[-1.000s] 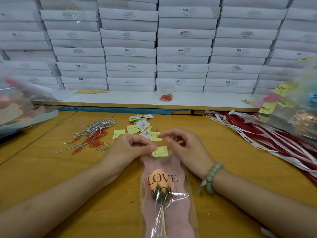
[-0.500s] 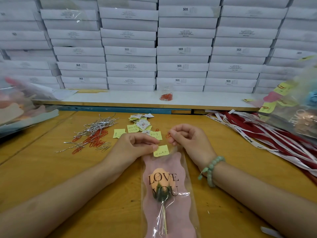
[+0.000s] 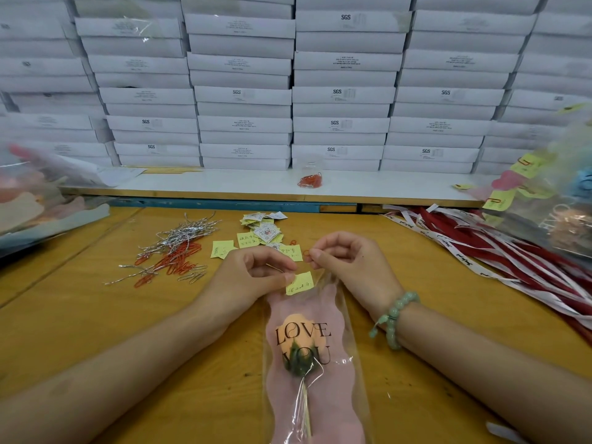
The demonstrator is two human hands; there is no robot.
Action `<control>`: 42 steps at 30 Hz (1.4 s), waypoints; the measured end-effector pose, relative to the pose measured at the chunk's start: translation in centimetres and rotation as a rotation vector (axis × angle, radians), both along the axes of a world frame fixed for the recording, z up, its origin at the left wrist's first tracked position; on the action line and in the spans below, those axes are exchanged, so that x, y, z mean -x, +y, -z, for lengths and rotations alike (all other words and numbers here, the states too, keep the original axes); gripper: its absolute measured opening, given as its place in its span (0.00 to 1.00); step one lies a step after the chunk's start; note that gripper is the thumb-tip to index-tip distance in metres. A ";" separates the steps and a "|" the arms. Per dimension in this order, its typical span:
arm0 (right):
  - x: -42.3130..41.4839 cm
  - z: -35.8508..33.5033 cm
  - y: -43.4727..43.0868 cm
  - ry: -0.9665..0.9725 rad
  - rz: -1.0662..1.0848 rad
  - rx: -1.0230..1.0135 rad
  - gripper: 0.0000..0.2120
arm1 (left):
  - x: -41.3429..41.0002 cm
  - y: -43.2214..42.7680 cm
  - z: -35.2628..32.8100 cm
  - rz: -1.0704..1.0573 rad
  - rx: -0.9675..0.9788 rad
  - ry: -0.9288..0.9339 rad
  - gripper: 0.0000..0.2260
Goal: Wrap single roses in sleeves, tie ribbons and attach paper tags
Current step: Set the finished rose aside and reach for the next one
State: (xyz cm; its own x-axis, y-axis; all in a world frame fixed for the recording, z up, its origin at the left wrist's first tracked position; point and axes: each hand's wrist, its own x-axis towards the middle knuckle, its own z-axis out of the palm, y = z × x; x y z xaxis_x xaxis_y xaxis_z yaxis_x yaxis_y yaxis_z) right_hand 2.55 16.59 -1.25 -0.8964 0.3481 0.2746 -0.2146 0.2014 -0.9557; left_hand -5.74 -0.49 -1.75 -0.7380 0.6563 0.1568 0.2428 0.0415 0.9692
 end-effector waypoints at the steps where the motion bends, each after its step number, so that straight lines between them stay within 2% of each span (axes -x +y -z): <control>1: 0.0 0.0 0.0 0.001 -0.003 0.015 0.03 | 0.0 0.0 0.0 0.005 0.001 0.000 0.06; 12: 0.0 0.1 0.1 -0.005 0.026 -0.087 0.02 | -0.3 0.0 -0.1 -0.025 -0.009 0.014 0.05; 19: 0.1 0.0 0.1 -0.044 0.035 -0.022 0.02 | -0.4 0.0 -0.2 -0.035 -0.032 0.007 0.06; 25: 0.1 0.0 0.1 -0.050 0.062 -0.046 0.03 | -0.5 0.1 -0.3 -0.044 -0.035 0.017 0.06; 28: 0.3 0.1 0.1 -0.054 0.065 -0.076 0.07 | -0.6 0.1 -0.3 -0.041 -0.028 0.029 0.06; 42: 0.4 0.2 -0.2 -0.017 -0.090 -0.138 0.05 | -0.7 0.1 -0.3 -0.042 -0.032 0.086 0.07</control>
